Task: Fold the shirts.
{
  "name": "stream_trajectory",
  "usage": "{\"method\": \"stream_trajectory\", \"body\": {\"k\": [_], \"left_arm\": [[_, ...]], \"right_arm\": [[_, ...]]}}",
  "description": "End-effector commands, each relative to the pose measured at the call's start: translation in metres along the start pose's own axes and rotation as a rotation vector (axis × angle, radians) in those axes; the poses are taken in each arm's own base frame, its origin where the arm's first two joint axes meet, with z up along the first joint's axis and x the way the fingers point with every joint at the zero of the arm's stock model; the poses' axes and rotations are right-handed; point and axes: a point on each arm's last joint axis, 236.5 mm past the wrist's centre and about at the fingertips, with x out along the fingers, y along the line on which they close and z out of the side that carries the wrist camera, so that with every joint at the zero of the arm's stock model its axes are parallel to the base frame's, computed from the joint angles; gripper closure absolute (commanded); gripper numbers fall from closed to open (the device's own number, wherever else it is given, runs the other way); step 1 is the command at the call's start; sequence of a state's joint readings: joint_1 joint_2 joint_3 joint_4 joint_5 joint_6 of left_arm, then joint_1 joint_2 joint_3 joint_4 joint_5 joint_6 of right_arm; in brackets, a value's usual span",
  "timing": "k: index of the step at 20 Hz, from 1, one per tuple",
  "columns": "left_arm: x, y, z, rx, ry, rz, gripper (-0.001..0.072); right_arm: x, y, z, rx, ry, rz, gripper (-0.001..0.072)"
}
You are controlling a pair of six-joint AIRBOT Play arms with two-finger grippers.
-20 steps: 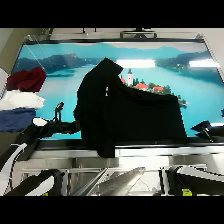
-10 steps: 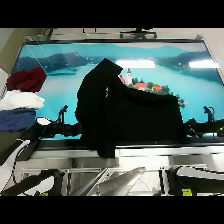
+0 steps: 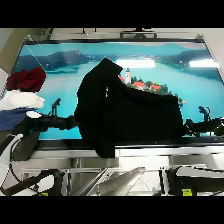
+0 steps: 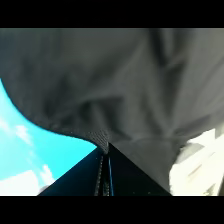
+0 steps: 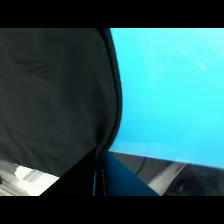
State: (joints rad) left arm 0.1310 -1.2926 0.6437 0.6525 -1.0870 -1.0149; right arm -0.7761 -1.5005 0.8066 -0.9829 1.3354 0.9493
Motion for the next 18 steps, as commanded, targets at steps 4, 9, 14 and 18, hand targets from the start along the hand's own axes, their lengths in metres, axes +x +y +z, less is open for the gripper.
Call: {"method": "stream_trajectory", "body": {"k": [4,9,14,18], "left_arm": [[-0.110,-0.136,0.069,0.166,-0.155,-0.495,0.0680],[-0.287,-0.268,0.051,0.552,-0.357,-0.982,0.0691],[-0.429,-0.362,-0.049,1.075,-0.714,-0.962,0.0685],[-0.455,-0.380,-0.078,1.214,-0.903,-0.648,0.0684]], "right_arm": [[-0.136,0.205,0.061,-0.298,-0.414,0.704,0.0692],[-0.282,0.337,-0.007,-0.770,-0.739,0.860,0.0692],[-0.389,0.423,-0.120,-1.122,-1.263,0.815,0.0692],[-0.409,0.453,-0.166,-1.204,-1.471,0.743,0.0692]]}}
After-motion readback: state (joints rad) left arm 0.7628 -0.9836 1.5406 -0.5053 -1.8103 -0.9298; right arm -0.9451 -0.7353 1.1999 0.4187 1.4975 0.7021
